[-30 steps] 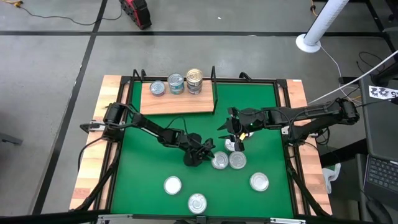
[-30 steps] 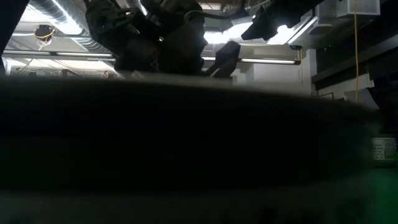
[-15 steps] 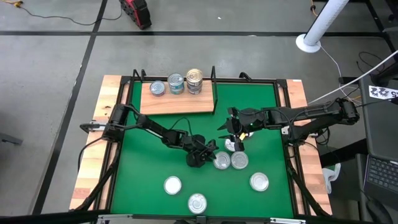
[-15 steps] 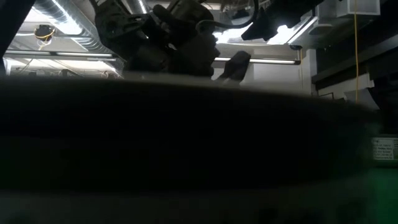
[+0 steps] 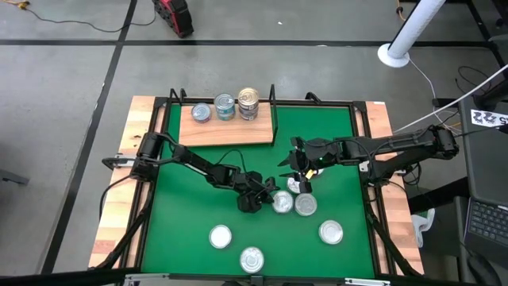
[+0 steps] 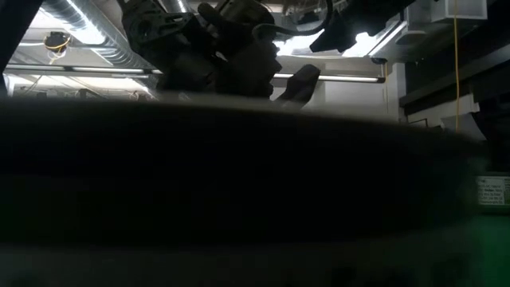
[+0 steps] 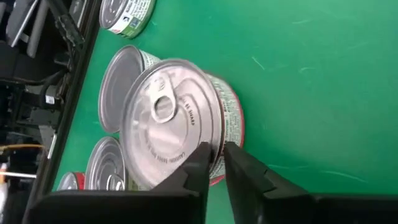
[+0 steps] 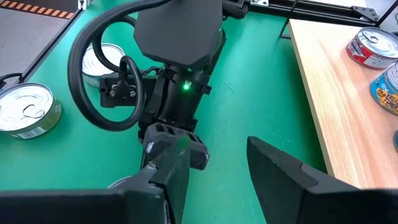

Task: Stack canned seafood by type on shelf
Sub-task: Stack the red tuna can on top of the other red tuna can on the shelf

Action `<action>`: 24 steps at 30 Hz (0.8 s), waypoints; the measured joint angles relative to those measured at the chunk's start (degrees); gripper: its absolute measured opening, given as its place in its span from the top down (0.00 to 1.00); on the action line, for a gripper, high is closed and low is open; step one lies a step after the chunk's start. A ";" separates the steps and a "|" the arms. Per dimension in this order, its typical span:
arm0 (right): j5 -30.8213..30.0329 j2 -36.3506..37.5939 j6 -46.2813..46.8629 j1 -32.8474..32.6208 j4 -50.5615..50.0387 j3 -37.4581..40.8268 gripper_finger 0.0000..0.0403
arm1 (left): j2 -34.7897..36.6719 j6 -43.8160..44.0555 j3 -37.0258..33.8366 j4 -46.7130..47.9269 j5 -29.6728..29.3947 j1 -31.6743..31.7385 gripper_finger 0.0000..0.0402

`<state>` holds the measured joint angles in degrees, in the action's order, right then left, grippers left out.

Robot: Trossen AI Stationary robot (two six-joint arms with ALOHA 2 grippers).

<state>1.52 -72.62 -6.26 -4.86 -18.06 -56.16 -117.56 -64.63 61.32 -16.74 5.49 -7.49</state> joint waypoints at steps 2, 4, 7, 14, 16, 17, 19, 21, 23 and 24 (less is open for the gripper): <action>-0.01 0.00 0.00 0.00 -0.20 0.00 0.60 | 0.00 1.29 -0.02 0.03 -0.01 0.00 0.94; 0.00 0.00 0.00 0.00 -0.18 0.00 0.60 | 0.02 1.61 -0.05 0.13 -0.02 0.00 0.98; 0.00 0.00 0.00 0.00 -0.18 0.00 0.60 | -0.16 1.75 -0.15 0.86 -0.26 0.01 0.99; 0.00 0.00 0.00 0.00 -0.48 0.00 0.60 | -0.17 4.96 -0.20 1.13 -0.67 0.09 1.00; 0.00 0.00 0.00 0.00 -1.57 0.00 0.60 | -0.18 6.17 -0.22 1.10 -0.84 0.11 1.00; 0.00 0.00 0.07 0.00 -2.39 0.00 0.60 | -0.20 6.55 -0.24 1.12 -0.88 0.11 1.00; -0.05 0.00 1.65 0.00 -3.99 0.00 0.60 | -0.20 6.97 -0.24 1.13 -1.17 0.11 1.00; -0.95 0.00 4.30 0.00 -5.05 0.00 0.60 | -0.20 7.10 -0.24 1.13 -1.61 0.09 1.00; -2.00 0.00 4.72 0.00 -6.79 0.00 0.60 | -0.20 7.12 -0.24 1.08 -1.74 0.09 0.99; -2.04 0.00 4.52 0.00 -7.62 0.00 0.60 | -0.20 7.12 -0.24 1.06 -1.74 0.09 1.00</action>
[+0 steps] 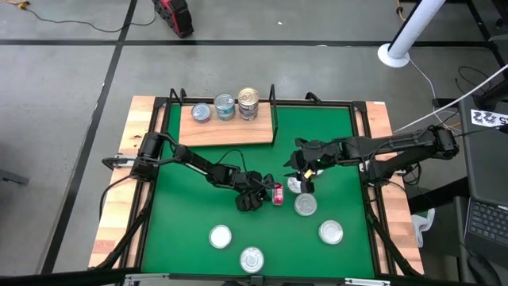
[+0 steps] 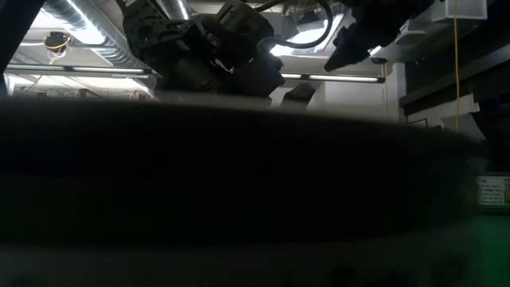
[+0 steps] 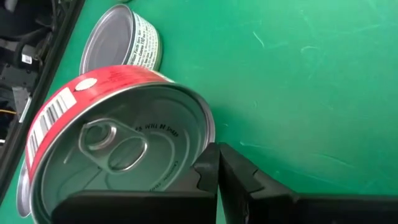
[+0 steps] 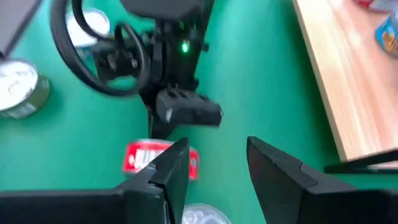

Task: Stack canned seafood by type on shelf
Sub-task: Stack the red tuna can on top of the other red tuna can on the shelf

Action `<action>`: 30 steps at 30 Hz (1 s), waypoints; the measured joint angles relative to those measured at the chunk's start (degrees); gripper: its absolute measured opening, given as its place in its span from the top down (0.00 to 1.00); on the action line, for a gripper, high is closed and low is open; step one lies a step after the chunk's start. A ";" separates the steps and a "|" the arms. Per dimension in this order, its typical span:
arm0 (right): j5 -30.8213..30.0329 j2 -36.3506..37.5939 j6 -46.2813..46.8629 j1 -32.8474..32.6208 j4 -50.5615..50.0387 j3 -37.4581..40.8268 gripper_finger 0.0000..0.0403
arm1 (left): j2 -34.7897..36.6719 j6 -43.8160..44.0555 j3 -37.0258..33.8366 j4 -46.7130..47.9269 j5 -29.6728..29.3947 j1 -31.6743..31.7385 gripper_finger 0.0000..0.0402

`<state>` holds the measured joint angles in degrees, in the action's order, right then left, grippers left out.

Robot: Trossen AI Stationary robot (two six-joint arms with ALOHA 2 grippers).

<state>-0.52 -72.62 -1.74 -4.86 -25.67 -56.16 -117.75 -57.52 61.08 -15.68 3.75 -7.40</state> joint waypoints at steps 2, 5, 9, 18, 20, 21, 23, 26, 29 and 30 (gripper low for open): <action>0.01 0.00 -0.01 0.00 -0.53 0.00 0.60 | 0.00 0.00 -0.02 -0.02 -0.04 0.00 1.00; -0.03 -0.56 0.03 0.00 -0.70 0.00 0.56 | 0.00 0.15 -0.04 -0.11 -0.10 -0.01 0.99; -0.31 -2.03 0.02 0.00 -0.09 -0.09 0.45 | 0.00 0.31 -0.05 -0.29 -0.18 -0.02 1.00; 5.41 -6.47 -13.78 -0.03 -3.21 -0.05 0.25 | 1.35 7.89 -0.26 -1.16 -5.73 -0.14 0.99; 6.26 -6.51 -17.50 -0.05 -3.61 0.00 0.24 | 2.70 11.46 -0.26 -0.86 -6.87 -0.11 0.99; 6.29 -6.49 -19.28 -0.05 -3.34 0.00 0.24 | 3.50 13.01 -0.26 -0.90 -7.56 -0.11 1.00; 6.61 -6.49 -22.48 -0.07 -3.36 0.00 0.24 | 4.47 15.20 -0.18 -0.92 -8.28 -0.11 1.00; 8.68 -6.49 -27.07 -0.07 -3.15 0.00 0.26 | 5.84 17.18 -0.20 0.63 -8.74 -0.09 0.99; 11.23 -6.80 -32.15 -0.06 -2.35 0.00 0.27 | 7.94 19.59 -0.17 2.07 -10.01 -0.11 1.00; 12.11 -6.87 -33.46 -0.07 -2.21 0.00 0.27 | 8.66 20.64 -0.15 2.85 -10.60 -0.11 1.00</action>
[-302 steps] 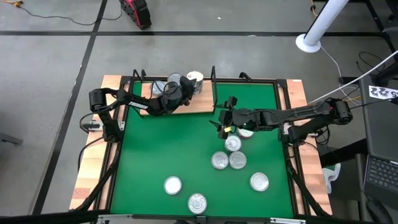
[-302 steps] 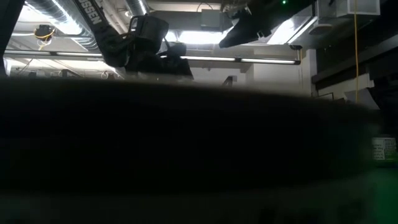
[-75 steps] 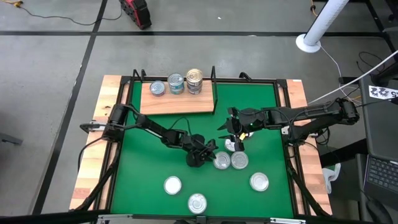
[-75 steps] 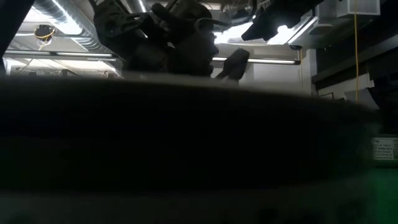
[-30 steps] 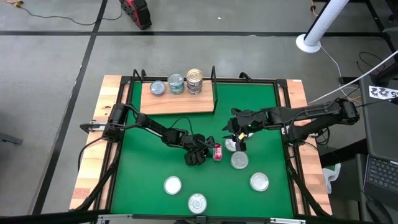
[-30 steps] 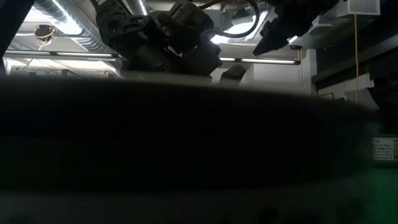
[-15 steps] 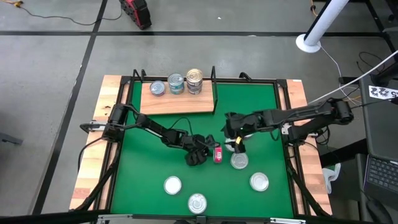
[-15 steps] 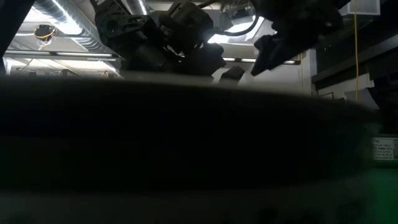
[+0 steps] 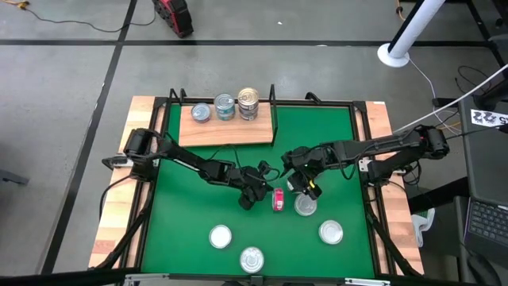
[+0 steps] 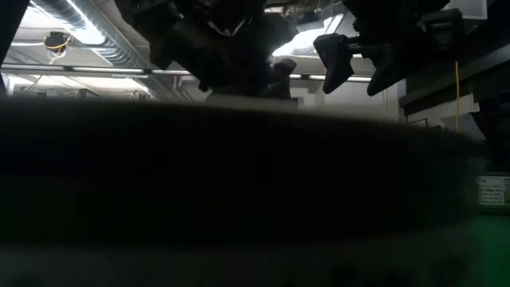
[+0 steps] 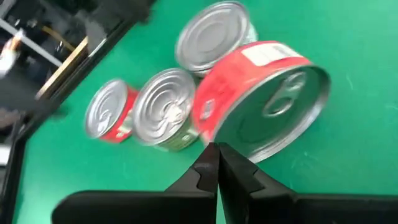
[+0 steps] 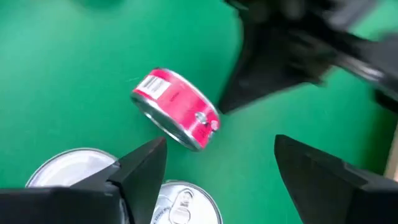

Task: Stack canned seafood by type on shelf
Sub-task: Stack the red tuna can on top of the other red tuna can on the shelf

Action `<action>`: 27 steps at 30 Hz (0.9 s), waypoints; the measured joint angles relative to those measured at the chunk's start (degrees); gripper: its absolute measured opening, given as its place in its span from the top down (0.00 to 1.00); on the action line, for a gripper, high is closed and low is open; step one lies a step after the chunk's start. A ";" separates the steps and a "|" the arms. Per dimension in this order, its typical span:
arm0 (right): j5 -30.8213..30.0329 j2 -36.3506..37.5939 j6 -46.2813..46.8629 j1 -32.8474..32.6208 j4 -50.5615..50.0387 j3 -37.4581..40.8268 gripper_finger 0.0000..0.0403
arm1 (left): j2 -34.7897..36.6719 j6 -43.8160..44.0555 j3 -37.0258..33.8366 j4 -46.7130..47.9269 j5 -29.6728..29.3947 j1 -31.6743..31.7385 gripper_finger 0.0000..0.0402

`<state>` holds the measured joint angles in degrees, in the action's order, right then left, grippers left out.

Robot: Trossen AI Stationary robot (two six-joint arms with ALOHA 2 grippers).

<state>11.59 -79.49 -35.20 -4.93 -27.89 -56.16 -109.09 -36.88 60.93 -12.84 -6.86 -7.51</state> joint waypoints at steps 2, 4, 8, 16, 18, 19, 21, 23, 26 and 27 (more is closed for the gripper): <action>1.63 -0.57 -1.84 0.00 0.33 0.00 0.27 | 1.41 1.99 0.00 2.93 -0.85 0.04 1.00; 3.06 -1.59 -3.28 -0.21 1.16 -0.07 0.27 | 3.42 4.16 0.00 6.28 -1.34 0.04 0.99; 3.03 -4.36 -9.08 -2.45 1.47 -0.02 0.27 | 7.70 8.45 0.02 12.79 -1.48 0.04 0.99; -6.77 -9.29 -18.05 -9.04 7.69 -0.04 0.27 | 12.36 14.34 0.11 17.92 -2.53 0.04 0.99; -9.39 -10.24 -19.50 -9.85 7.88 -0.02 0.27 | 12.36 14.53 0.11 18.01 -2.53 0.02 0.99; -10.05 -10.70 -19.78 -10.11 7.92 -0.02 0.27 | 12.36 14.55 0.11 18.19 -2.52 -0.02 0.99; -10.15 -11.72 -20.48 -10.45 7.53 -0.02 0.27 | 12.36 14.55 0.11 18.41 -2.52 -0.02 0.99; -10.45 -12.75 -20.79 -10.47 7.70 -0.02 0.27 | 12.36 14.67 0.11 19.04 -2.51 -0.02 0.99; -10.79 -13.99 -20.79 -10.47 7.97 -0.02 0.27 | 12.36 14.70 0.11 18.99 -2.53 -0.12 0.99; -11.11 -14.31 -20.81 -10.47 7.94 -0.02 0.27 | 12.36 14.71 0.11 18.84 -2.51 -0.11 0.99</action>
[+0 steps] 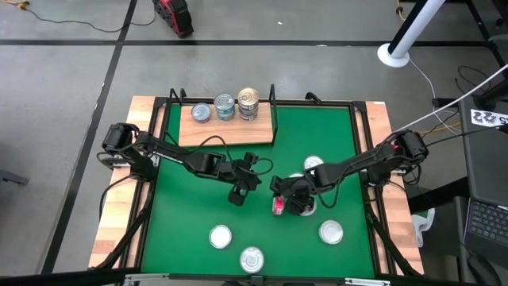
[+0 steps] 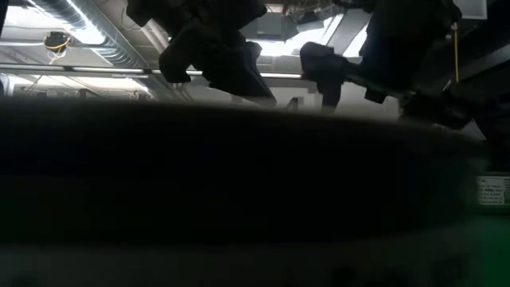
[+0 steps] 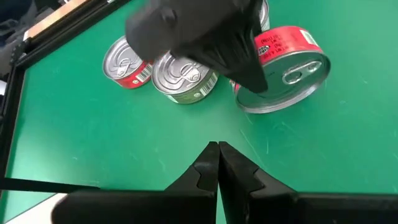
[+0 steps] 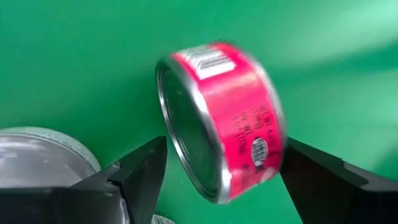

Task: Stack canned seafood by type on shelf
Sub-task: Stack the red tuna can on top of the other red tuna can on the shelf

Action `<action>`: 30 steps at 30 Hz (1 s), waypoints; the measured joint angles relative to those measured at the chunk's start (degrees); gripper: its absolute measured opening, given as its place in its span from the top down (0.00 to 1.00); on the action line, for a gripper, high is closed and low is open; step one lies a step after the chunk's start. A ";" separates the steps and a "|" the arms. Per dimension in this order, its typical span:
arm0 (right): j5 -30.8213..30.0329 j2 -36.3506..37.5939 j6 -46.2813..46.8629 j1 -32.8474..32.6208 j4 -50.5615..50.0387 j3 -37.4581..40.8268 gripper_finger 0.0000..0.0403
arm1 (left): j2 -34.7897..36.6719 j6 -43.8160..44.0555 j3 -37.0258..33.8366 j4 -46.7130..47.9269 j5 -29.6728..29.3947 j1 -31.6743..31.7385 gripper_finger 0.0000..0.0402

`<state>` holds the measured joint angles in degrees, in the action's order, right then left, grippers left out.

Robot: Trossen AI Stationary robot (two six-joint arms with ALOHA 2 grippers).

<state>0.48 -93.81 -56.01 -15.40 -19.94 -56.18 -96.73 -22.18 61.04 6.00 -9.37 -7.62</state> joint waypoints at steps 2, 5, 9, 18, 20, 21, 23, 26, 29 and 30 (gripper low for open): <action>-0.16 -0.55 0.00 0.00 -0.09 0.00 0.27 | 0.00 -0.02 0.00 0.15 0.00 0.00 0.99; -0.64 -0.76 0.00 0.04 -0.84 0.00 0.27 | 0.17 -0.08 0.00 0.25 -0.02 0.00 0.99; -0.92 -0.76 0.39 0.04 -0.83 0.00 0.32 | 1.44 -0.13 0.00 0.60 -0.04 0.00 0.99; -4.51 -0.74 8.58 0.02 -0.63 0.00 0.62 | 6.54 3.33 0.00 1.20 -0.11 -0.02 0.99; -6.65 -0.74 11.25 0.04 -0.57 0.00 0.67 | 7.60 4.73 0.00 1.16 -0.11 0.00 0.99; -8.07 -0.74 12.58 0.02 -0.50 0.00 0.68 | 8.08 5.31 0.00 1.16 -0.11 0.00 0.99; -10.82 -0.75 15.14 0.04 -0.22 0.04 0.68 | 8.90 5.77 0.00 1.14 -0.11 -0.01 0.99; -14.52 -0.74 19.18 0.04 1.07 0.04 0.68 | 10.24 5.65 0.00 1.19 -0.40 -0.02 0.99; -17.18 -0.74 22.07 0.04 2.28 0.04 0.65 | 11.50 7.46 0.00 1.24 -1.76 -0.02 0.97; -17.83 -0.75 22.77 0.04 3.13 0.04 0.63 | 11.77 8.74 0.00 1.09 -2.02 0.00 0.95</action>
<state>-17.35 -94.55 -33.23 -15.35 -16.81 -56.14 -84.95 -13.43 61.04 7.09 -11.39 -7.62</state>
